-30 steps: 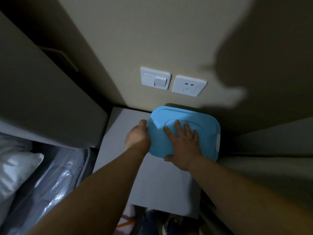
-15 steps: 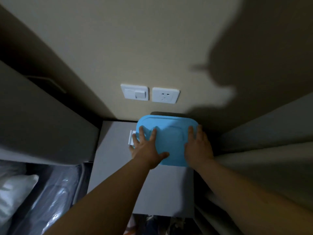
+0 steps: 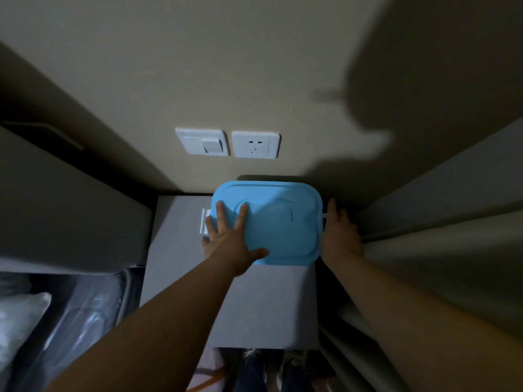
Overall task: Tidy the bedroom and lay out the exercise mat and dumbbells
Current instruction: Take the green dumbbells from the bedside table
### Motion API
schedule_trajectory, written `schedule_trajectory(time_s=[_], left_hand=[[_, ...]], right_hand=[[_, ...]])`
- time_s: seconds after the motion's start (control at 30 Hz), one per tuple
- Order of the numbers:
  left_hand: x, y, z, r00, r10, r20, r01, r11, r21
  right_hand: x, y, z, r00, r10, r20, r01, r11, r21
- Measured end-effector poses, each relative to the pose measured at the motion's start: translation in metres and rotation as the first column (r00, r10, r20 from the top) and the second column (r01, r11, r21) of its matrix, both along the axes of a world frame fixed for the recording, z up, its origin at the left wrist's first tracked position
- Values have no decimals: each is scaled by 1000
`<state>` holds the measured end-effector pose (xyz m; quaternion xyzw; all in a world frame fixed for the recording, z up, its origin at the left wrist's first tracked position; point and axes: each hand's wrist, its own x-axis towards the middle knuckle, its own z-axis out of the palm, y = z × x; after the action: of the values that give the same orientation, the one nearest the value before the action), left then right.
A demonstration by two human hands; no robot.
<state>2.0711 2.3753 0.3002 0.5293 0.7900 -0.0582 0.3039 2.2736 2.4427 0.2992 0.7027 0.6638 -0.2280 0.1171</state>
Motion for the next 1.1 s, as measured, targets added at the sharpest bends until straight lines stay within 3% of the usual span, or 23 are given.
schedule_trajectory(time_s=[0.17, 0.4, 0.77, 1.1], left_hand=[[-10, -5, -5, 982, 165, 96, -169, 985, 37], [-13, -3, 3, 961, 204, 186, -220, 973, 74], [-21, -90, 63, 929, 251, 271, -298, 943, 147], [13, -205, 8, 867, 417, 272, -446, 894, 50]], right_hand=[[-22, -9, 1, 979, 5, -205, -7, 1000, -11], [-40, -16, 12, 964, -130, -232, 131, 991, -14], [-43, -93, 74, 948, -101, -301, 116, 993, 33], [-12, -194, 9, 962, -89, -258, 53, 988, -144]])
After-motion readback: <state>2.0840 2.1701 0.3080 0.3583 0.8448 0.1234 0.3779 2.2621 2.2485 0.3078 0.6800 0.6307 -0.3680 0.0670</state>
